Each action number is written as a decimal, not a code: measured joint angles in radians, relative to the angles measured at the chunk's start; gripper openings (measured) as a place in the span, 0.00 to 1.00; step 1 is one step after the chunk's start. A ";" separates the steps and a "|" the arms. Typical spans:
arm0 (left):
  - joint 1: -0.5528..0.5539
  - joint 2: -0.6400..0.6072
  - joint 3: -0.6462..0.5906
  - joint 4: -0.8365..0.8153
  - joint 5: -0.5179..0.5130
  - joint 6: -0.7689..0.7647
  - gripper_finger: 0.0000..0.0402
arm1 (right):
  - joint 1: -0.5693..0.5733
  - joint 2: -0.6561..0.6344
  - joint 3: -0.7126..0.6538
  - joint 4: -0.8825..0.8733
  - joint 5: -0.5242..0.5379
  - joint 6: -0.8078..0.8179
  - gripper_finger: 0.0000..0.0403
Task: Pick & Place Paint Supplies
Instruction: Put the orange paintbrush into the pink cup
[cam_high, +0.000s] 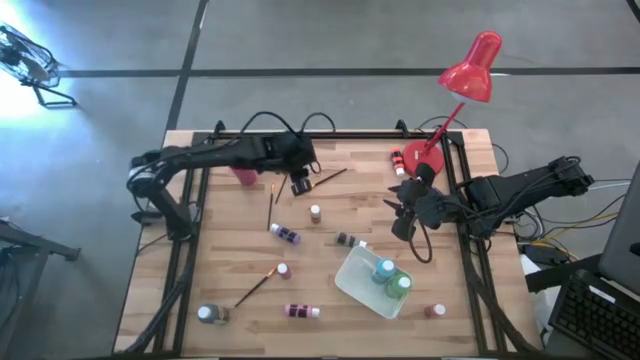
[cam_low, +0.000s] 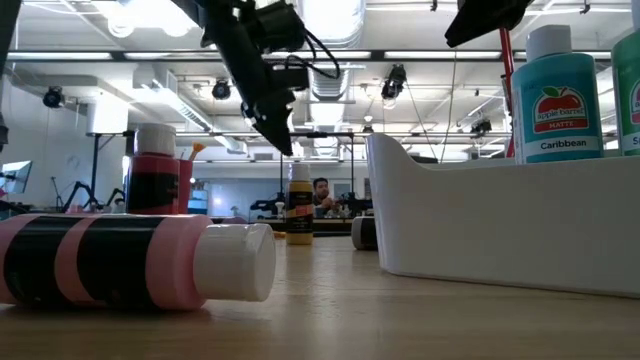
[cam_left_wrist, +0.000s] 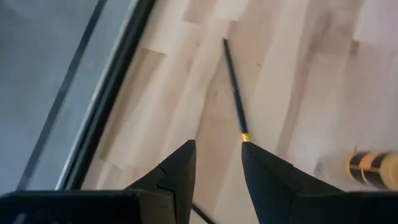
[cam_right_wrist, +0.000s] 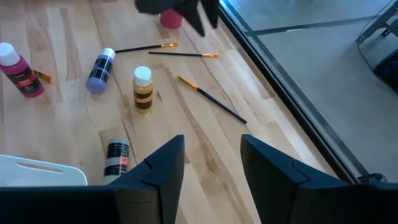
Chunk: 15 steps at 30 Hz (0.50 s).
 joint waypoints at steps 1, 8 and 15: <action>-0.004 0.005 -0.011 0.002 0.000 0.007 0.34 | 0.000 0.000 0.000 0.000 0.000 0.000 0.39; -0.010 0.021 -0.122 0.089 0.018 -0.020 0.34 | 0.000 0.000 0.000 0.001 0.000 0.000 0.42; -0.011 0.022 -0.208 0.169 0.061 -0.069 0.34 | 0.000 0.000 0.000 0.001 0.001 0.000 0.43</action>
